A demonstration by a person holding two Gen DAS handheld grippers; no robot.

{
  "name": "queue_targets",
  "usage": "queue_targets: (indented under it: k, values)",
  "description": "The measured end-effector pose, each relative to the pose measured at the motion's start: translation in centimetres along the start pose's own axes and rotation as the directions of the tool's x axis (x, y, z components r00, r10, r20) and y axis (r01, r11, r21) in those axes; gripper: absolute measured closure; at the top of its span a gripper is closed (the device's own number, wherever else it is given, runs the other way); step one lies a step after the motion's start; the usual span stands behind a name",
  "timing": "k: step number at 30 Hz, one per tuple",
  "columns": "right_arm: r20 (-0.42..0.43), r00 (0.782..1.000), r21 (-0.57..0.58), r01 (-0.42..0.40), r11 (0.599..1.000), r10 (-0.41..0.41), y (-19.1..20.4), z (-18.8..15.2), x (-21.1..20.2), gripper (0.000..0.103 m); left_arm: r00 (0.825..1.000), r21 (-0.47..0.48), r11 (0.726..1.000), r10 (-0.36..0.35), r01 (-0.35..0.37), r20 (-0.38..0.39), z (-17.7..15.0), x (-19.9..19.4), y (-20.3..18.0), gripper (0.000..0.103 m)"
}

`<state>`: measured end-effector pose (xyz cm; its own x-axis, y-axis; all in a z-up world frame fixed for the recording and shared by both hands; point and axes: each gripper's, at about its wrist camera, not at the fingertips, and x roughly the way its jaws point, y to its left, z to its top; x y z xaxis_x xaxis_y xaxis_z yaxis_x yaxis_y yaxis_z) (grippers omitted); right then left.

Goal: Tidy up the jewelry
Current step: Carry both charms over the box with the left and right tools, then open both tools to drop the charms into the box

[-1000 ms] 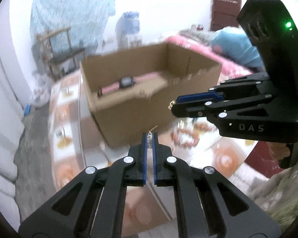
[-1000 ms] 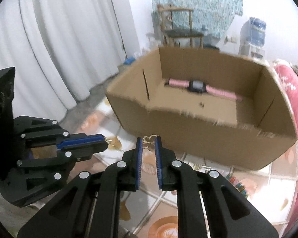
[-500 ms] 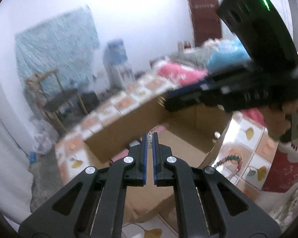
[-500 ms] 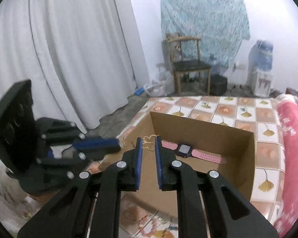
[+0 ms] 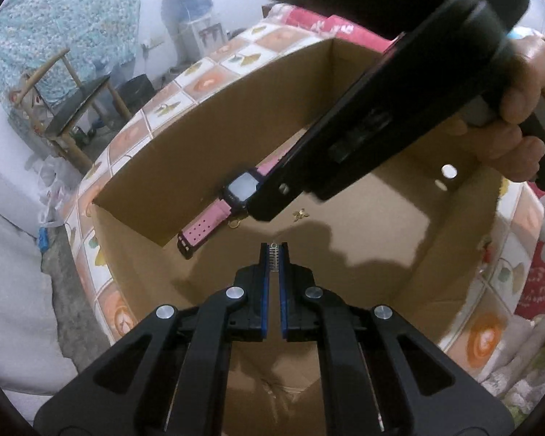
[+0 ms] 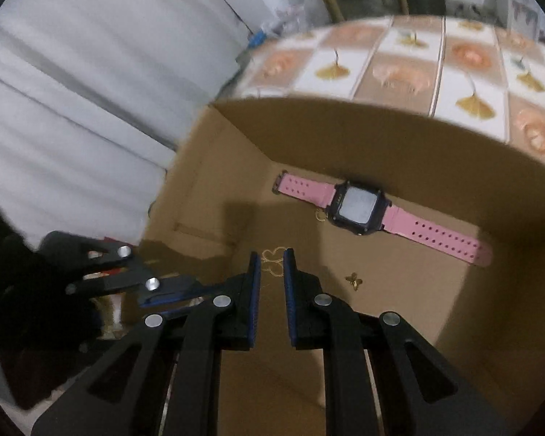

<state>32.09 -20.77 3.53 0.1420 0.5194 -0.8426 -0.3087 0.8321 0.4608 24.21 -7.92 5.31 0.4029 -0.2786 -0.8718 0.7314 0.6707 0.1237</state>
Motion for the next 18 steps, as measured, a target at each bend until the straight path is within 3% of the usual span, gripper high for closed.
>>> queue_targets:
  k: [9,18]
  values:
    - [-0.099,0.995,0.031,0.029,0.999,-0.026,-0.7,0.2,3.5,0.090,0.997,0.049,0.999,0.008,-0.004,-0.076,-0.1,1.2,-0.6,0.099]
    - [-0.096,0.995,0.048,0.035,0.998,-0.031,-1.1,0.9,4.4,0.089,0.996,0.042,0.999,0.021,-0.018,-0.081,-0.1,0.6,-0.4,0.098]
